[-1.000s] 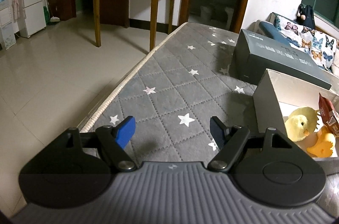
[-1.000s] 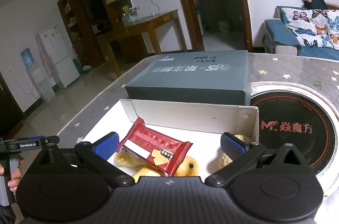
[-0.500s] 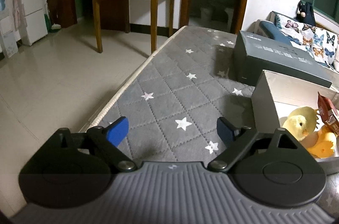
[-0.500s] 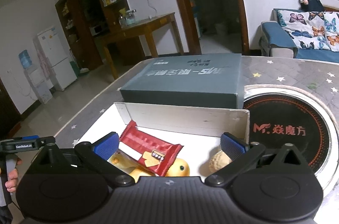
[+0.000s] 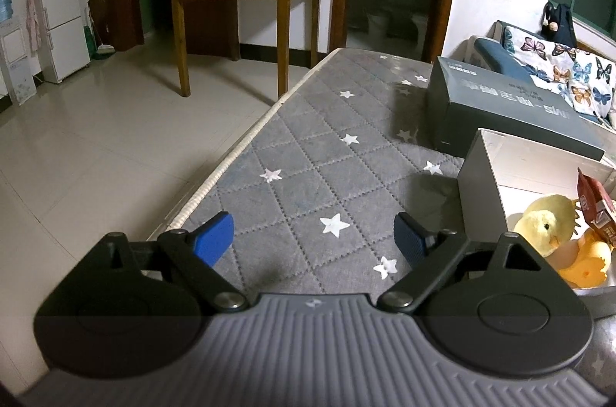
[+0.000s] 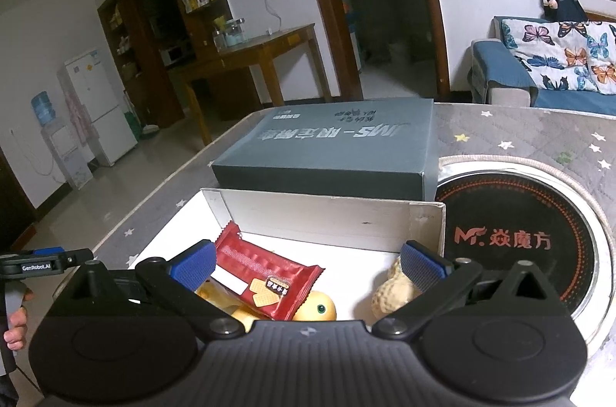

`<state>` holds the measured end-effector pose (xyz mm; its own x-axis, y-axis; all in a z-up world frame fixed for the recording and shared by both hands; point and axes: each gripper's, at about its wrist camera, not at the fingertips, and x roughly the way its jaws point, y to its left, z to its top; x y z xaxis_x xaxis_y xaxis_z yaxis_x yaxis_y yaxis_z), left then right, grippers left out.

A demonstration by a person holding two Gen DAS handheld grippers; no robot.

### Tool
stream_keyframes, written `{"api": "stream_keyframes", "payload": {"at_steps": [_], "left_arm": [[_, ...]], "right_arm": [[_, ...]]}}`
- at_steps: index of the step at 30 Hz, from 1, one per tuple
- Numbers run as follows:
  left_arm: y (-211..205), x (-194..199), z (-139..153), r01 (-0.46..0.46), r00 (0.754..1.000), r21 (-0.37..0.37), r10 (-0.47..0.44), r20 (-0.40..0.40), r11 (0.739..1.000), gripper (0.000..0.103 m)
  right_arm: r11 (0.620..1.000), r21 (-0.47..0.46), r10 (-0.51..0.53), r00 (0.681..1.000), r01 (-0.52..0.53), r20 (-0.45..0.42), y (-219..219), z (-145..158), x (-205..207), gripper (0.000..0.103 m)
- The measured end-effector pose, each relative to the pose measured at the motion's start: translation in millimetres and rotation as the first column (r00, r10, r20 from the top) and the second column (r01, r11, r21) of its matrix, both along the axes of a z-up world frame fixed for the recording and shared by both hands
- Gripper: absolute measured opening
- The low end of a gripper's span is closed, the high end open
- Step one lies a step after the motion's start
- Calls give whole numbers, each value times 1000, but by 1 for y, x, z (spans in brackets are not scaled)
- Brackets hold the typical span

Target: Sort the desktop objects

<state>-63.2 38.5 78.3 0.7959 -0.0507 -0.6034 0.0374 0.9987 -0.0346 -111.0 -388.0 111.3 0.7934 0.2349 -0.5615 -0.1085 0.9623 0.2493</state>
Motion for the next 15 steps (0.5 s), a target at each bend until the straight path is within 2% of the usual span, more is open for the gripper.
{"api": "stream_keyframes", "payload": {"at_steps": [15], "left_arm": [[-2, -12, 10, -15, 1000, 15, 15, 18, 1000, 89]], "right_arm": [[999, 19, 28, 1000, -28, 9, 2, 1, -5, 103]]}}
